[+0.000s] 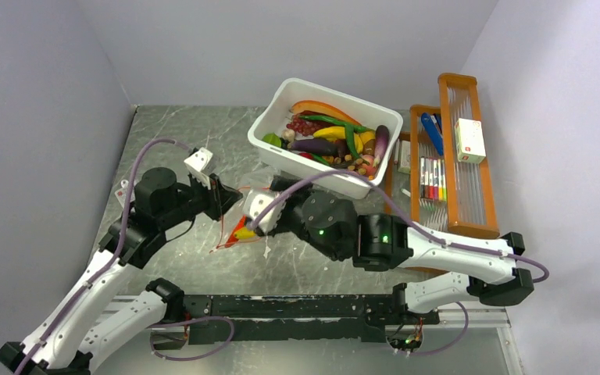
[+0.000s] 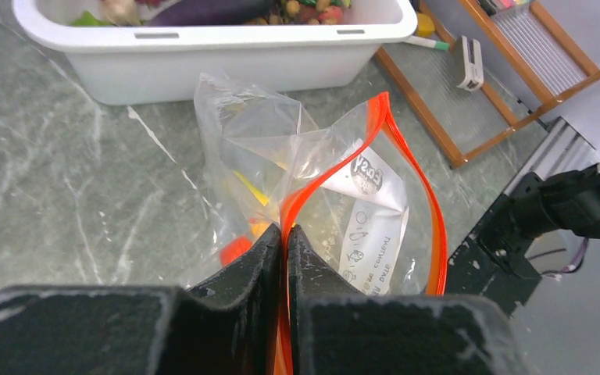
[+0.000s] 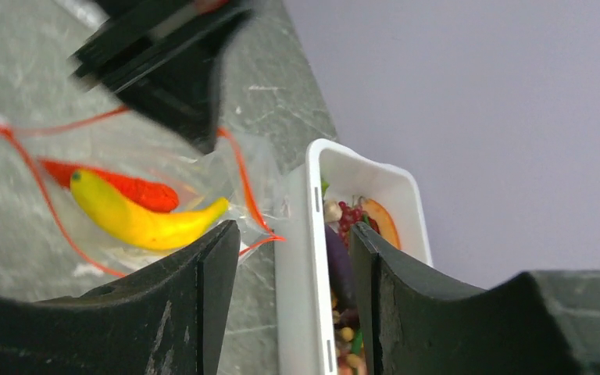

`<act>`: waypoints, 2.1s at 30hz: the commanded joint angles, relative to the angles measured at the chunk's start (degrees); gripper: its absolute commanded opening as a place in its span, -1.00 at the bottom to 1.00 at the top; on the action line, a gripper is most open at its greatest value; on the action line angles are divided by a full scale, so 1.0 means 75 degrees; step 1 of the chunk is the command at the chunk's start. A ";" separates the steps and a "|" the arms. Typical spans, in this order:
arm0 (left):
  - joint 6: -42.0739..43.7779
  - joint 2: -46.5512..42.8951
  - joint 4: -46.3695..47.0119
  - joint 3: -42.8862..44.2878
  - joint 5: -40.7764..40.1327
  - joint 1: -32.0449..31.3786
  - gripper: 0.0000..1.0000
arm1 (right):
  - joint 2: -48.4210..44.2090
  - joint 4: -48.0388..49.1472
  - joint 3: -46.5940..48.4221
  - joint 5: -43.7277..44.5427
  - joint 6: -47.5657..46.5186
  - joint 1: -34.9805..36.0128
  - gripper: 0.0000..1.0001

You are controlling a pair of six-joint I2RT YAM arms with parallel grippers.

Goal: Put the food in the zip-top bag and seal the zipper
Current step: Pick up the fake vegetable from the bin.

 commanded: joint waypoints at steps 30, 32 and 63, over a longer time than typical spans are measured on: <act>0.2187 -0.1041 0.1020 -0.1406 -0.0762 0.0030 -0.86 | 0.5901 0.0010 0.3989 -0.2040 0.2972 -0.7924 -0.26; 0.2197 -0.1069 0.1019 -0.1405 -0.0807 0.0036 -0.86 | 0.6155 0.0292 0.3976 -0.2343 0.2613 -0.8045 -0.25; 0.2265 -0.0988 0.1044 -0.1437 -0.0887 0.0030 -0.86 | 0.8658 -0.0241 0.6201 -0.0566 0.2976 -0.8453 -0.18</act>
